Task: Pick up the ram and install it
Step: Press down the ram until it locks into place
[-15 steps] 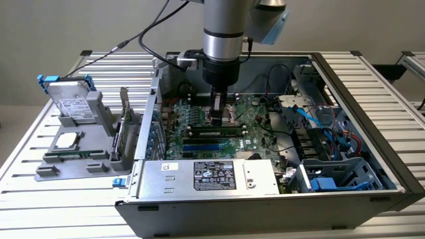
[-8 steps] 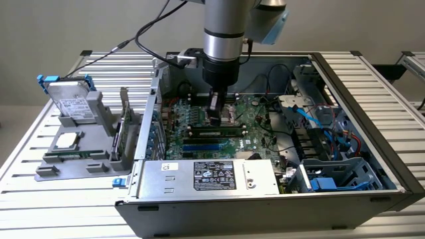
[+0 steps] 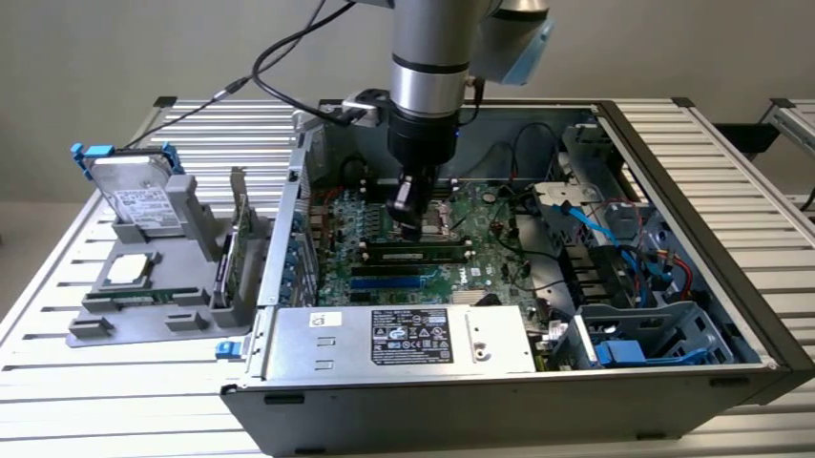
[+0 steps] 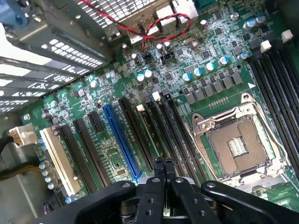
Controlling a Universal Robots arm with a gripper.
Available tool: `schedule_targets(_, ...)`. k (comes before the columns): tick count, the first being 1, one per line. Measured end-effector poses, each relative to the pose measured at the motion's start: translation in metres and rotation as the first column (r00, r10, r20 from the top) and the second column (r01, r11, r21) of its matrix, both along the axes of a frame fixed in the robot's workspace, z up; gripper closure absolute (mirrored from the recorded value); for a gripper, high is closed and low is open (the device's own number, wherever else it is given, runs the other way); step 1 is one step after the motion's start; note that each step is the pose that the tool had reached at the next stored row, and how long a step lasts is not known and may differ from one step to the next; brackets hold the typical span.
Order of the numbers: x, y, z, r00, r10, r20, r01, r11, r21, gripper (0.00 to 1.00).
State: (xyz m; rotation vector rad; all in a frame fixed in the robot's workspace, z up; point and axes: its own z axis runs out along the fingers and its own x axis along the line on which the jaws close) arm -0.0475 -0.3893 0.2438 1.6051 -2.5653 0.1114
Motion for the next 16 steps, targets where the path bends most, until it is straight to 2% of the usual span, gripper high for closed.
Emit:
schedule_targets(4,0.0000,0.0000,0.0000,0.9982,-0.061,0.0012,0.061,0.9982,-0.0001,0.90)
schedule_targets(8,0.0000,0.0000,0.0000,0.9926,-0.121,0.0041,0.121,0.9926,0.0003,0.90)
schedule_targets(12,0.0000,0.0000,0.0000,0.9838,-0.179,0.0075,0.179,0.9838,0.0008,0.90)
schedule_targets(16,0.0000,0.0000,0.0000,0.9713,-0.238,0.0113,0.238,0.9714,0.0016,0.90)
